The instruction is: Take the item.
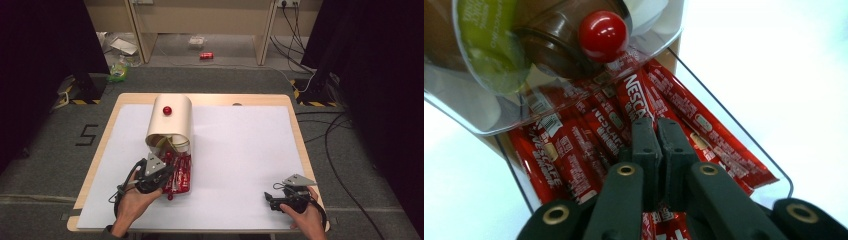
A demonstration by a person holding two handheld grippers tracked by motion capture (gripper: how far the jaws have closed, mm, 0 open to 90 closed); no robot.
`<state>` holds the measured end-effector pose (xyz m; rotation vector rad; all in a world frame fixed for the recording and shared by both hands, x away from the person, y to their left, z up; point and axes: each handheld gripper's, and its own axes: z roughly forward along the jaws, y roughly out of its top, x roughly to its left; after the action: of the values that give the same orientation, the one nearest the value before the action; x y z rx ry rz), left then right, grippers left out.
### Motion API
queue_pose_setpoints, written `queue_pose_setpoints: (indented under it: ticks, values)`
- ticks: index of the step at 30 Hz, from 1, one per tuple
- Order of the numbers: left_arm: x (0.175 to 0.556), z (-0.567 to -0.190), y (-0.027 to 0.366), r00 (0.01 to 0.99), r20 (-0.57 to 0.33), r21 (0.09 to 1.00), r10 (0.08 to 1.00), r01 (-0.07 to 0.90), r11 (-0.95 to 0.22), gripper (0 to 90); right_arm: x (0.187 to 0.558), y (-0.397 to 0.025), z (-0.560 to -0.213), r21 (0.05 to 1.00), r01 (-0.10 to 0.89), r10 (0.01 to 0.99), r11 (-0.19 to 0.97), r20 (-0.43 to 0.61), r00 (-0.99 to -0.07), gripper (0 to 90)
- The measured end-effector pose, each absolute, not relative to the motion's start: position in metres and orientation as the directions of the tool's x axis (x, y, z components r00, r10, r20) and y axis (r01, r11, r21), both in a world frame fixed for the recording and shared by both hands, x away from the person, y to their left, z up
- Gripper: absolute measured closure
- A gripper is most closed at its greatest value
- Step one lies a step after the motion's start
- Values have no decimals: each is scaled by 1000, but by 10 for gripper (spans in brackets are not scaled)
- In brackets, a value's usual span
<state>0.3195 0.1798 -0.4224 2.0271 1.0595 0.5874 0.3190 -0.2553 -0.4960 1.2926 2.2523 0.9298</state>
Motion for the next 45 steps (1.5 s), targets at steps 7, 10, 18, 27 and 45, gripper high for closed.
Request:
queue_pose_setpoints:
  ticks: [7,10,18,27,45]
  values:
    - [315,-418,186,558,55,785,828,488,-382,866,319,-255,-496,704,612,863,361,-2,-506,67]
    - [311,-416,190,563,58,789,824,480,-383,866,319,-255,-496,704,612,862,361,-2,-507,65]
    - [292,-413,207,587,37,789,808,480,-385,868,319,-255,-496,704,610,862,363,-4,-507,65]
    - [270,-411,222,590,24,796,807,477,-372,868,319,-255,-496,703,614,863,359,0,-505,65]
    - [243,-404,280,458,8,839,889,480,-255,868,319,-255,-496,704,613,863,358,1,-506,63]
